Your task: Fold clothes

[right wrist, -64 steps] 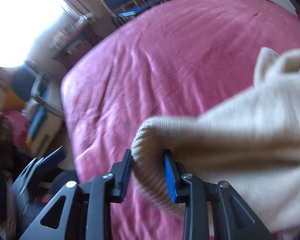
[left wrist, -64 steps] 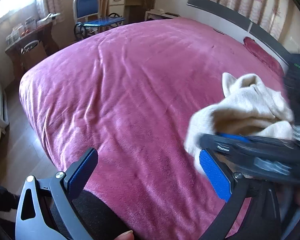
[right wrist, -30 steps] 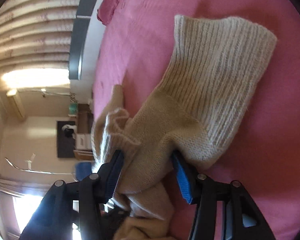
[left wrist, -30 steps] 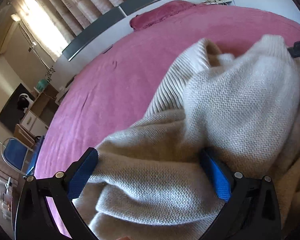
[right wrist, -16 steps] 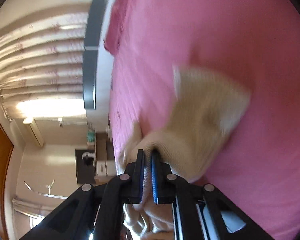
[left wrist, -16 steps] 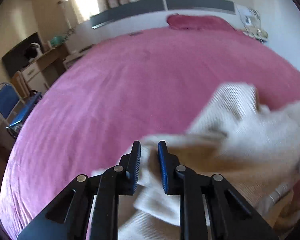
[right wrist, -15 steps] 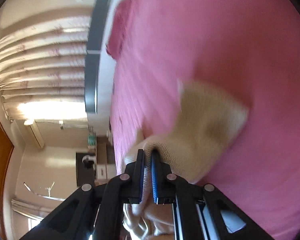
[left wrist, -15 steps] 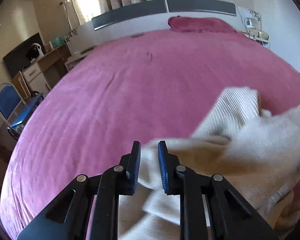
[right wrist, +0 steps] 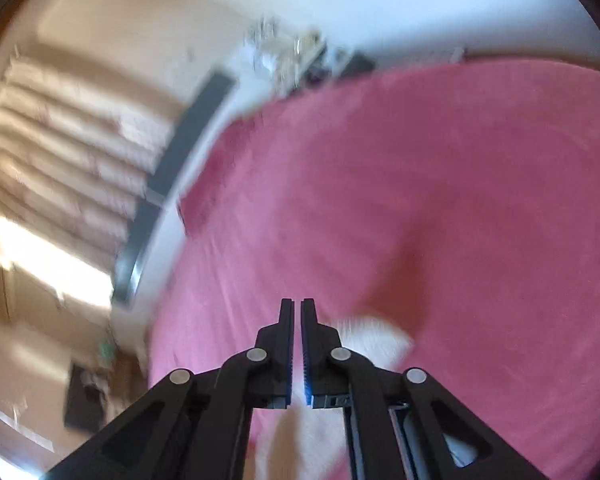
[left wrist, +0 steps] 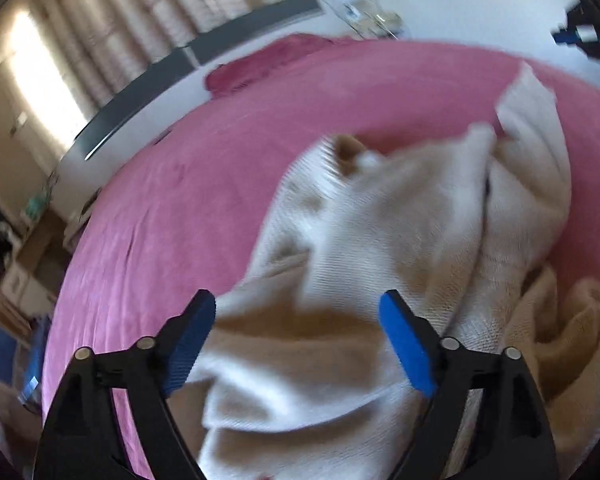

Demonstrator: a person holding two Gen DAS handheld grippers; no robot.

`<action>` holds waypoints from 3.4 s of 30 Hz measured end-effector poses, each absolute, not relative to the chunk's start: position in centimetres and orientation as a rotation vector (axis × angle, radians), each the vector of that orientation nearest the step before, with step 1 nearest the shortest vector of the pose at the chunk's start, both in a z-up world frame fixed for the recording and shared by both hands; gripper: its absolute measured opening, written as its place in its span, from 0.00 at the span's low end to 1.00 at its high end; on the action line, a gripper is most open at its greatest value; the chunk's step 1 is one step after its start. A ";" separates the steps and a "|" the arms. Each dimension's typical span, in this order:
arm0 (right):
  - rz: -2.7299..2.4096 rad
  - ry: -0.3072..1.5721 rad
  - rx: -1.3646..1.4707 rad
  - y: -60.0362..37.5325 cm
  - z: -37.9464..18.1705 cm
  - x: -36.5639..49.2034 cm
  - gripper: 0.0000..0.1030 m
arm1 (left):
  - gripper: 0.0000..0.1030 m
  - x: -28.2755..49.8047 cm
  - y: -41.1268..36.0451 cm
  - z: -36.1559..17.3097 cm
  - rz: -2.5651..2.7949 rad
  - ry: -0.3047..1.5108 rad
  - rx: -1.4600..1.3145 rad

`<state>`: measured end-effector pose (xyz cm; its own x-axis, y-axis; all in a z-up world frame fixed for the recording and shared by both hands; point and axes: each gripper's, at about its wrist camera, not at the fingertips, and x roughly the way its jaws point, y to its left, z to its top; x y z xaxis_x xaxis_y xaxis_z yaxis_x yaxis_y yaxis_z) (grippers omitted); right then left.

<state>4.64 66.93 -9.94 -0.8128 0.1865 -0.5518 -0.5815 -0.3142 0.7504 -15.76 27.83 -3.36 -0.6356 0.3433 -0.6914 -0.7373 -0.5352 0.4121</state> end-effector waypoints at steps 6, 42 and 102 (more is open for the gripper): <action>2.268 1.624 -1.018 58.8 -16.9 0.9 0.29 | 1.00 -17.2 30.9 -6.9 2.209 1.125 -0.743; 2.376 1.568 -1.035 45.4 -23.5 -2.7 0.32 | 0.15 -37.4 -13.2 -4.3 2.840 -0.481 -1.510; 2.393 1.359 -1.387 45.7 -17.7 2.7 0.29 | 0.67 -21.9 -1.5 -0.9 2.139 -0.061 -1.381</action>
<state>2.70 45.73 -17.73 -0.5936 -0.3504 -0.7245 -0.4427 -0.6096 0.6576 -21.86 -1.46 -0.93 -0.2909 0.4943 -0.8192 -0.4471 -0.8272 -0.3404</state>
